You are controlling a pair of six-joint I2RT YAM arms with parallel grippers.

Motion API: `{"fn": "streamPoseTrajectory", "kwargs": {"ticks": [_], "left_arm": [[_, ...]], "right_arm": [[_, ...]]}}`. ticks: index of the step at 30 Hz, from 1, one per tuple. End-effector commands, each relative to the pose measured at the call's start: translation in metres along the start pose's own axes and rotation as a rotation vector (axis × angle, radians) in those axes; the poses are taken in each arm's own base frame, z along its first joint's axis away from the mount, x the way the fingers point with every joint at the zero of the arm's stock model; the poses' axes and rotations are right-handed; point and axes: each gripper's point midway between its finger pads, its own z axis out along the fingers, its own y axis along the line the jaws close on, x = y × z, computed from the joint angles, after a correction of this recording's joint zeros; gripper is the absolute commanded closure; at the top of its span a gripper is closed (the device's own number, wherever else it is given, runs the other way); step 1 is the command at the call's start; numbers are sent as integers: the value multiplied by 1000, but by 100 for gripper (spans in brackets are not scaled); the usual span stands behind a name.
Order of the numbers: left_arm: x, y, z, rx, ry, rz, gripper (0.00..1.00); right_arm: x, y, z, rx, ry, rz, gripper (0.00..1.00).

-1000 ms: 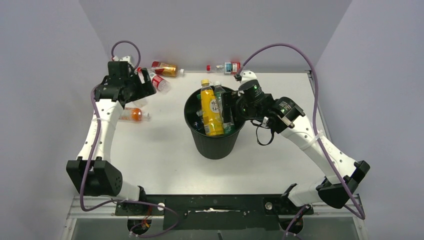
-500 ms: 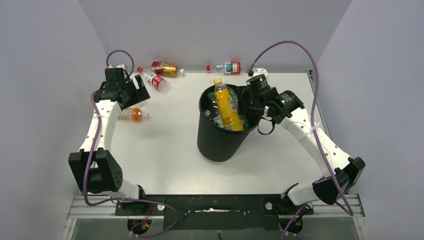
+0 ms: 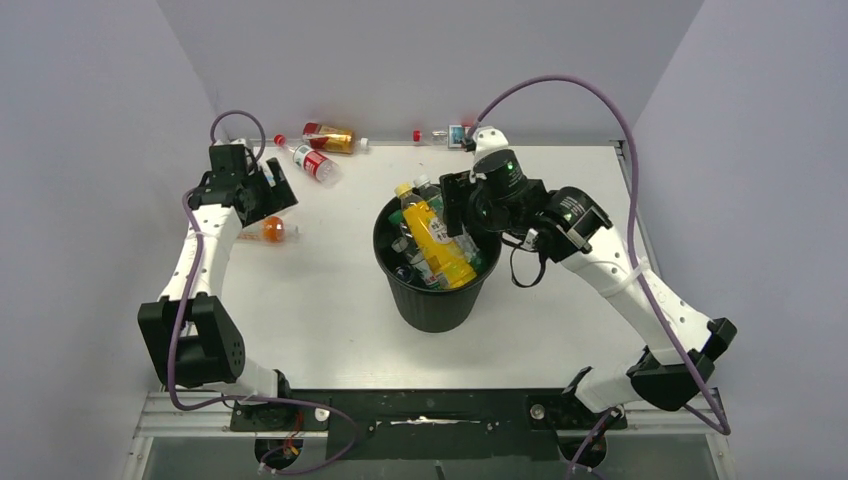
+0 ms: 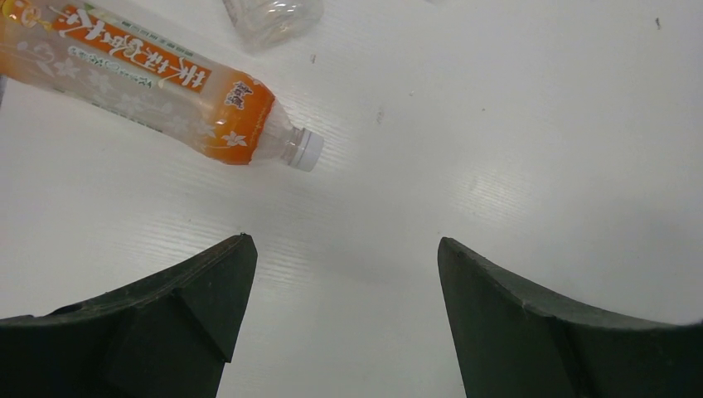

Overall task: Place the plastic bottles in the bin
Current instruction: Move the trash bin to the center of the board.

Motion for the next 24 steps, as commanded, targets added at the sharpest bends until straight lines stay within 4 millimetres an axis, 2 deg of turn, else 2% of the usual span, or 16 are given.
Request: {"fn": "streamPoseTrajectory", "kwargs": {"ticks": [1, 9, 12, 16, 20, 24], "left_arm": [[-23, 16, -5, -18, -91, -33, 19], [-28, 26, -2, -44, -104, -61, 19], [-30, 41, -1, -75, -111, -82, 19], [-35, 58, 0, -121, -122, -109, 19], [-39, 73, 2, -181, -132, -124, 17], [-37, 87, 14, -219, -114, -153, 16]], "right_arm": [[-33, -6, -31, 7, -125, 13, 28], [4, -37, 8, 126, 33, 9, 28], [13, -52, 21, 145, 66, 24, 29], [21, -56, 35, 138, 96, 12, 34], [34, -54, 48, 130, 143, 0, 47], [41, -59, 52, 160, 170, -3, 71]]}}
